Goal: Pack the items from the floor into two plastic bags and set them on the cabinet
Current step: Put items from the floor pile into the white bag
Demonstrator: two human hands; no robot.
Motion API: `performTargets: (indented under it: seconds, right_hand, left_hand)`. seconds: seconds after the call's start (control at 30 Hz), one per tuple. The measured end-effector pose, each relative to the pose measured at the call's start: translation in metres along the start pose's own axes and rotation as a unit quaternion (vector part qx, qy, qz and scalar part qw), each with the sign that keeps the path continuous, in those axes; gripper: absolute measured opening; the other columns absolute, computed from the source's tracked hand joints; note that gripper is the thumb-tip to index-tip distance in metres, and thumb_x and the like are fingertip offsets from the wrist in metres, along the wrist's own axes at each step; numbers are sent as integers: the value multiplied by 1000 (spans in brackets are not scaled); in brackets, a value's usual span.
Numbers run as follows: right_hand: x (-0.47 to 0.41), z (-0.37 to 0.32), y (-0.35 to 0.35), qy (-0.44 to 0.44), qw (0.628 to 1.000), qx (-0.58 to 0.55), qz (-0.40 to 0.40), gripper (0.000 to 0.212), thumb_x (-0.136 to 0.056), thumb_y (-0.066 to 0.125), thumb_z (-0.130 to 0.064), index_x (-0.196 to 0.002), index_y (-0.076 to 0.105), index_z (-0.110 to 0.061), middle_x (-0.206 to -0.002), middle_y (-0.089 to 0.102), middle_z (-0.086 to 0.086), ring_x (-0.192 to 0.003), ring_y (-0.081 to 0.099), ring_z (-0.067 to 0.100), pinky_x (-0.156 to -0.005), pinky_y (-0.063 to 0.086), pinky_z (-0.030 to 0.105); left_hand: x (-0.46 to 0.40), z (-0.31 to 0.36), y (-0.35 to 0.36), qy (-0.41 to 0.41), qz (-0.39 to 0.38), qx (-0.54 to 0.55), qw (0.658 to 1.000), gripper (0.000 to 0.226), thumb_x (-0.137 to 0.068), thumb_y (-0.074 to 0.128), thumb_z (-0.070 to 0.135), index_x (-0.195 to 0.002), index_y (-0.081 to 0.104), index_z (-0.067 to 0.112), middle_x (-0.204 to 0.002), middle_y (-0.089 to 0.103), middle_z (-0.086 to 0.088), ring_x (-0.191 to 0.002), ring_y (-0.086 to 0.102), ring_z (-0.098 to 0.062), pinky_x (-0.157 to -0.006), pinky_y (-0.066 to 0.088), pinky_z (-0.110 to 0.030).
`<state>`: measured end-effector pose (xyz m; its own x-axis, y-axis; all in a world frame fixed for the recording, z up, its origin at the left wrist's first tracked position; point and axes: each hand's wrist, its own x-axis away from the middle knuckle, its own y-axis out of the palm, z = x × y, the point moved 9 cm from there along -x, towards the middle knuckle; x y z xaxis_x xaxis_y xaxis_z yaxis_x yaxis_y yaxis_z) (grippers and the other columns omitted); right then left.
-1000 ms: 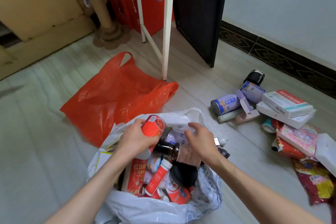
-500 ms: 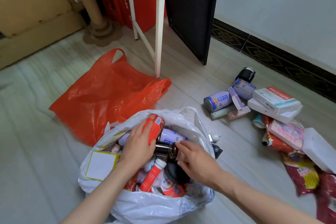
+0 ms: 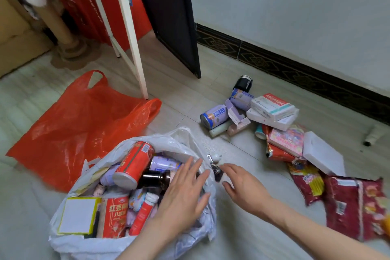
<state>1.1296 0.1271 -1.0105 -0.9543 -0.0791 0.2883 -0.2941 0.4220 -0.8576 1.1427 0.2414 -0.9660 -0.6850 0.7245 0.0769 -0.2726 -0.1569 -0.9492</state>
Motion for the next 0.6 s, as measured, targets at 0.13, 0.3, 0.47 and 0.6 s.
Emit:
performTargets:
  seconds: [0.13, 0.3, 0.47, 0.6]
  right_hand:
    - [30, 68, -3, 104, 994, -23, 11, 46, -96, 39, -29, -141, 31, -20, -145, 38, -3, -131, 37, 15, -102, 27, 21]
    - [87, 154, -12, 259, 960, -62, 87, 42, -93, 47, -19, -133, 43, -12, -138, 47, 6, -129, 41, 22, -106, 28, 29]
    - [122, 210, -50, 345, 918, 38, 192, 39, -84, 59, -11, -121, 54, 1, -125, 56, 18, -117, 50, 35, -104, 36, 46]
    - [123, 226, -70, 321, 916, 116, 210, 41, -79, 65, -9, -118, 55, 1, -118, 59, 21, -111, 53, 39, -97, 39, 51]
  left_hand:
    - [-50, 11, 44, 0, -79, -26, 997, 55, -94, 36, 36, -144, 20, 19, -156, 10, -4, -144, -1, -21, -116, -1, -32]
    - [-100, 15, 95, 3, -189, -133, 973, 73, -89, 45, 47, -146, 10, 18, -155, 4, -16, -143, 2, -35, -116, 4, -42]
    - [-110, 6, 119, -56, -263, -215, 939, 56, -85, 50, 20, -135, 28, 10, -132, 37, -18, -118, 41, -35, -99, 31, -38]
    - [-116, 13, 128, -17, -251, -191, 949, 44, -83, 45, 2, -125, 43, 15, -122, 45, -11, -114, 41, -31, -92, 35, -36]
